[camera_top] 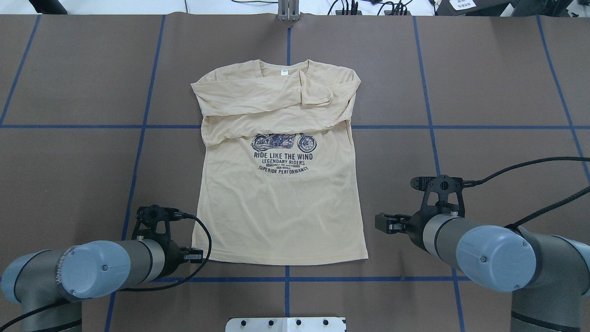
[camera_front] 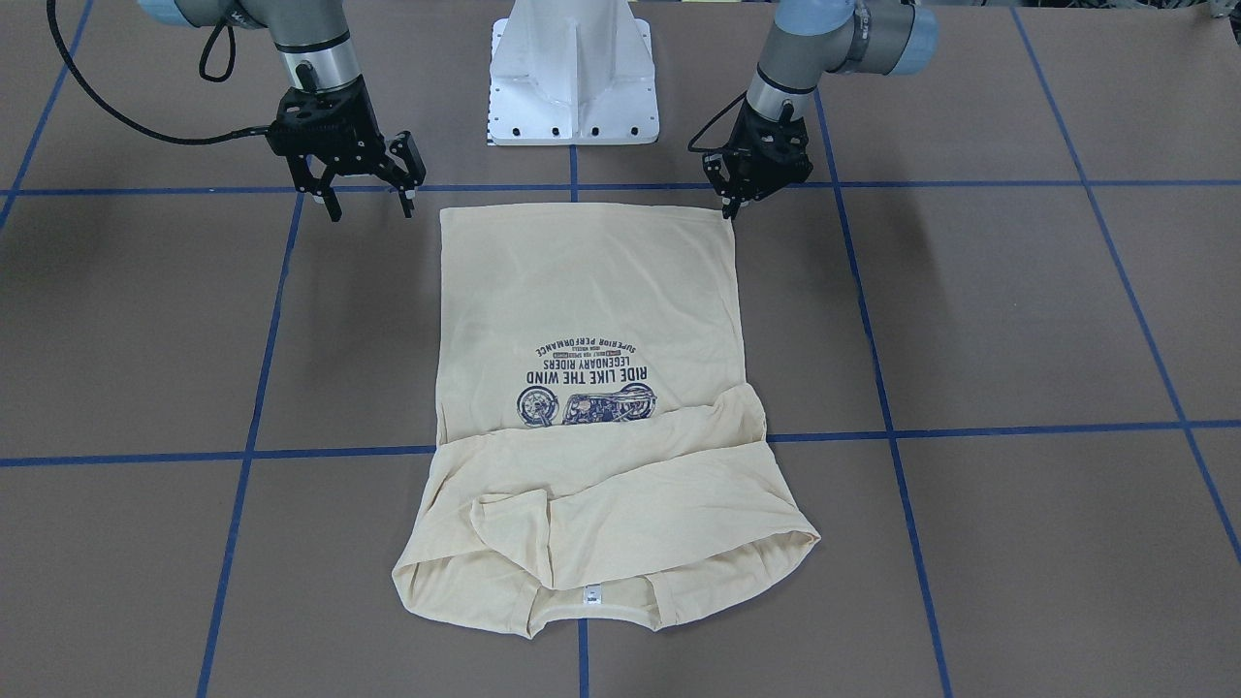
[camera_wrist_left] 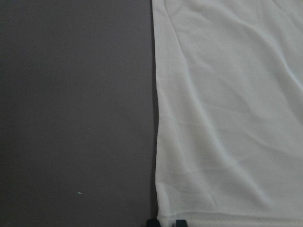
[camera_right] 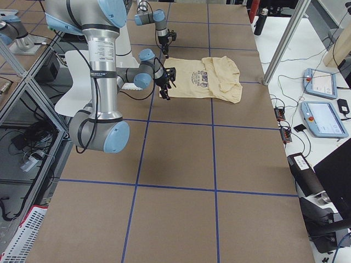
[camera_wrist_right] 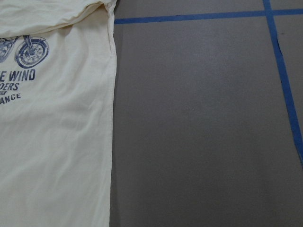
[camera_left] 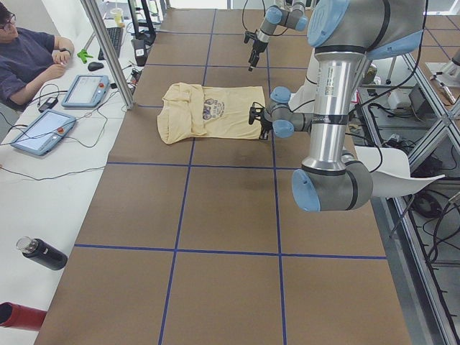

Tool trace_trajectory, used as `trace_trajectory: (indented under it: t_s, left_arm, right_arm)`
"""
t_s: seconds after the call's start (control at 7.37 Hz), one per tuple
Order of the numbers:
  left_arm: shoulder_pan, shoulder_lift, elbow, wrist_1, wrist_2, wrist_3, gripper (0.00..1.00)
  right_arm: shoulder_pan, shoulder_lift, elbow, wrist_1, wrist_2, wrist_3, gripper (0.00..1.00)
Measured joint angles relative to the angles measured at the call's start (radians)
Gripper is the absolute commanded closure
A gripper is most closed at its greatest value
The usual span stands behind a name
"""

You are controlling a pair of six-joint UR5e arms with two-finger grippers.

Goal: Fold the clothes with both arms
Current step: 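Lower both grippers to the hem corners nearest the robot and grasp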

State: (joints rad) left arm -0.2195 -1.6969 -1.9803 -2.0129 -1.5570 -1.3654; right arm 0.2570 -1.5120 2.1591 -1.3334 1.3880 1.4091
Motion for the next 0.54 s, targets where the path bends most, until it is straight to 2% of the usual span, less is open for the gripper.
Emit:
trace_trajectory:
  t_s: [0.27, 0.41, 0.54]
  left_arm:
    - [0.000, -0.001, -0.005, 0.000, 0.001, 0.000, 1.00]
    - [0.000, -0.001, -0.005, 0.000, 0.002, 0.000, 1.00]
    - [0.000, -0.001, -0.006, 0.000, 0.003, -0.001, 1.00]
  right_arm:
    - [-0.048, 0.073, -0.074, 0.004, -0.055, 0.071, 0.02]
    - [-0.081, 0.116, -0.126, 0.007, -0.096, 0.096, 0.10]
    - [-0.105, 0.142, -0.164, 0.010, -0.129, 0.107, 0.22]
